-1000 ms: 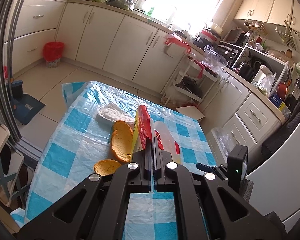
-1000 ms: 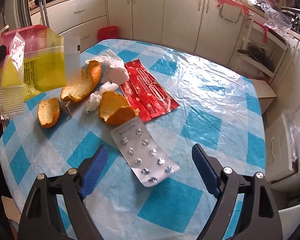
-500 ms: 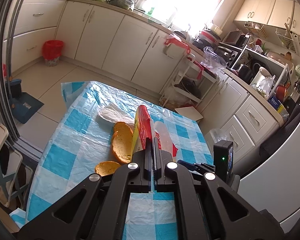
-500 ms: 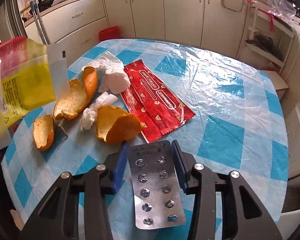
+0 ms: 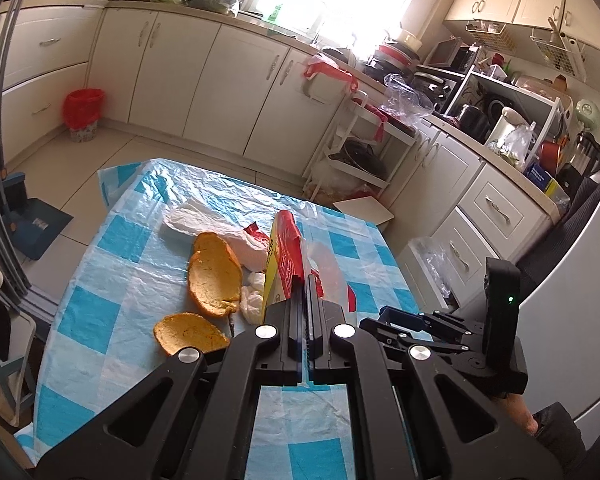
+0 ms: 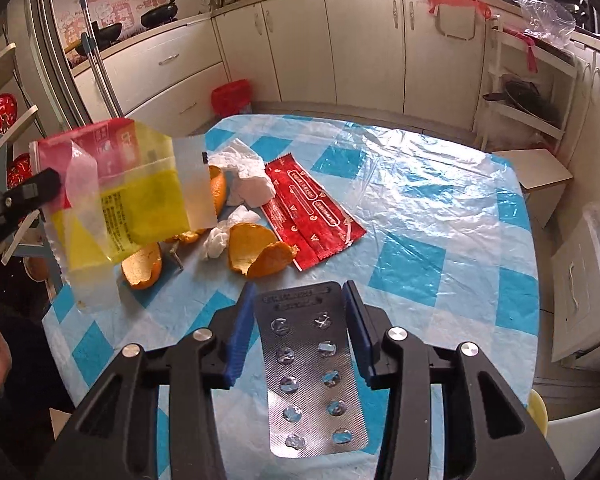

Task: Collect trash
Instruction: 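Lift the pill pack with the right gripper while the left gripper holds the snack bag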

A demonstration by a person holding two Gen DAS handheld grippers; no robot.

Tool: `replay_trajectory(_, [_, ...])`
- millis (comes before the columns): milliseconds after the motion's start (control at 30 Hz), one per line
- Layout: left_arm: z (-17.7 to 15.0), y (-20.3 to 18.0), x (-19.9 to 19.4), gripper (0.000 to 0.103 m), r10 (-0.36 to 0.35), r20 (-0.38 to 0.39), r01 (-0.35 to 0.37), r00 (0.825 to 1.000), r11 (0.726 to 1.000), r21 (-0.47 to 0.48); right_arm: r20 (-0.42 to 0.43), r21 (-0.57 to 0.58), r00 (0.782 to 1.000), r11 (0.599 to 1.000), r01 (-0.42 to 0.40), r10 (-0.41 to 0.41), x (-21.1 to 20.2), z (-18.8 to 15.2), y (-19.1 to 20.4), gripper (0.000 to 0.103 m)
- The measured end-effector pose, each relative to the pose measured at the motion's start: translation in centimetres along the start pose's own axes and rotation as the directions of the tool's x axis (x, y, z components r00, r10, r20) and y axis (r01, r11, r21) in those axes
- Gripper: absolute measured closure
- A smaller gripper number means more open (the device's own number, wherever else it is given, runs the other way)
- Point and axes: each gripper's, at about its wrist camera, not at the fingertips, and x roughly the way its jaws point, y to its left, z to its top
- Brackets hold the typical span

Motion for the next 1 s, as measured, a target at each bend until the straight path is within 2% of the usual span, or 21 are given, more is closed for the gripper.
replay_trajectory(233, [-1.3, -2.2, 0.6, 0.101, -0.022, -0.032, 0.024, 0.999, 0.998, 0.054, 0.041, 0.028, 0.999, 1.000, 0.011, -0.013, -2.2, -0.4, -1.0, 0.060])
replay_trajectory(533, [-2.3, -4.3, 0.9, 0.101, -0.001, -0.045, 0.007, 0.999, 0.992, 0.125, 0.065, 0.048, 0.997, 0.998, 0.034, -0.037, -3.6, -1.5, -2.3, 0.060])
replay_trajectory(1000, [-3.0, -8.4, 2.0, 0.101, -0.001, -0.053, 0.014, 0.999, 0.973, 0.229, 0.104, 0.138, 0.989, 0.986, 0.095, -0.109, -6.4, -2.9, -6.7, 0.059])
